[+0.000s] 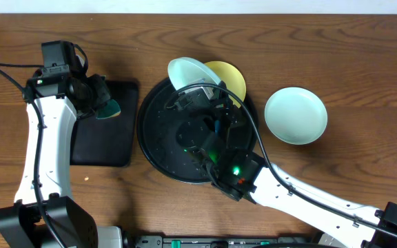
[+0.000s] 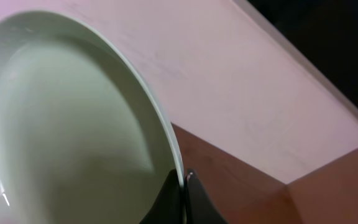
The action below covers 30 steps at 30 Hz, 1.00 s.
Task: Clean dirty plates on tray and stack at the side
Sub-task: 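Carry the green plate right and lower it onto the first green plate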
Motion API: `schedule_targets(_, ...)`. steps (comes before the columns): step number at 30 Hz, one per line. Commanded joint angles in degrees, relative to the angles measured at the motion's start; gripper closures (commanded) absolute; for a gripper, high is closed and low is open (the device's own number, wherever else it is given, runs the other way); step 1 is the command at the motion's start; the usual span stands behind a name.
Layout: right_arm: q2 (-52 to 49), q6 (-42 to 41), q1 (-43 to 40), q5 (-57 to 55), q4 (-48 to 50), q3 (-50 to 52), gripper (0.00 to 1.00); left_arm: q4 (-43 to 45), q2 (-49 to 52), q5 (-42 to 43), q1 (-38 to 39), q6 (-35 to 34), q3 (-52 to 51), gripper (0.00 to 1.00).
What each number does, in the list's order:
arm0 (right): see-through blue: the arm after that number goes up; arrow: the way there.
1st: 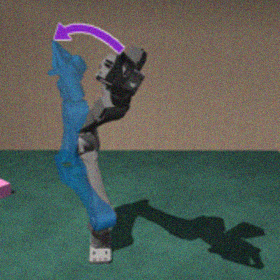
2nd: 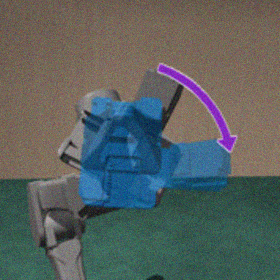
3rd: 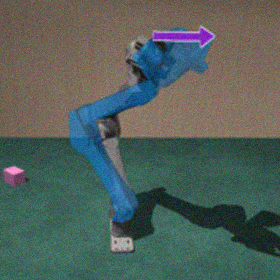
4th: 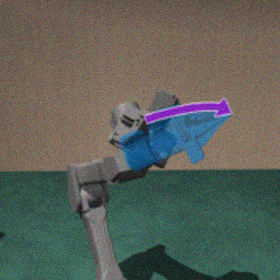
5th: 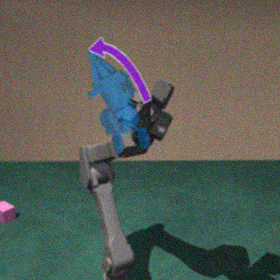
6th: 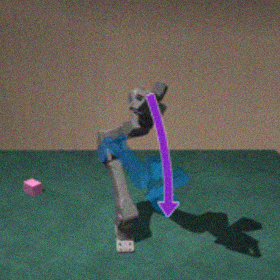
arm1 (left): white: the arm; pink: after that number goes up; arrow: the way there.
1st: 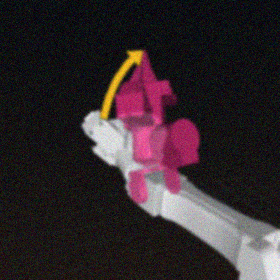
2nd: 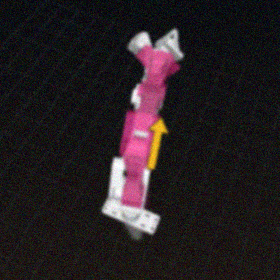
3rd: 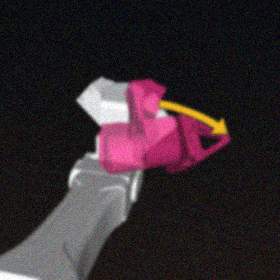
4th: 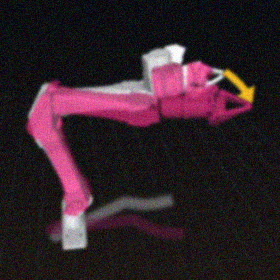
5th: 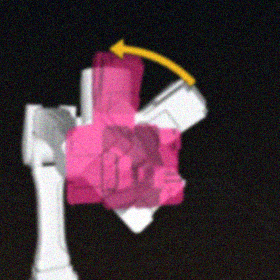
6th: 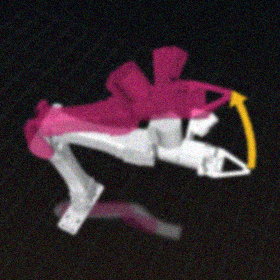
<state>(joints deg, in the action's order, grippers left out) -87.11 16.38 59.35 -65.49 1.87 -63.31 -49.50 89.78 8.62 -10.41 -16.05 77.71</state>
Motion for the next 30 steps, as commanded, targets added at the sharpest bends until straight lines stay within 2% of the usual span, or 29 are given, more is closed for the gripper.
schedule_targets(1, 0.9, 3.0, 1.0, -3.2, 0.5, -0.7, 0.99, 0.0, -0.1, -0.3, -0.1, 1.0, 0.0, 0.92)
schedule_targets(7, 0.9, -3.3, 1.1, 1.0, -6.7, -0.7, 0.99, 0.0, -0.1, -0.3, -0.1, 1.0, 0.0, 0.93)
schedule_targets(12, 0.9, -18.4, 0.6, 17.3, -20.8, -0.7, 0.99, 0.0, -0.1, -0.3, -0.1, 1.0, 0.0, 0.93)
schedule_targets(16, 1.2, -27.4, -1.0, 28.3, -24.0, -0.7, 0.99, 0.0, -0.1, -0.3, -0.1, 1.0, 0.0, 0.93)
schedule_targets(19, 2.6, -29.9, -4.1, 35.1, -24.3, -0.7, 0.99, 0.0, -0.1, -0.3, -0.1, 1.0, 0.0, 0.93)
schedule_targets(24, 7.7, -33.4, -14.1, 48.2, -25.8, -0.7, 0.99, 0.0, -0.1, -0.3, -0.1, 1.0, 0.0, 0.93)
schedule_targets(30, 12.9, -39.0, -34.1, 61.9, -31.6, -0.7, 0.99, 0.0, -0.1, -0.3, -0.1, 1.0, 0.0, 0.93)
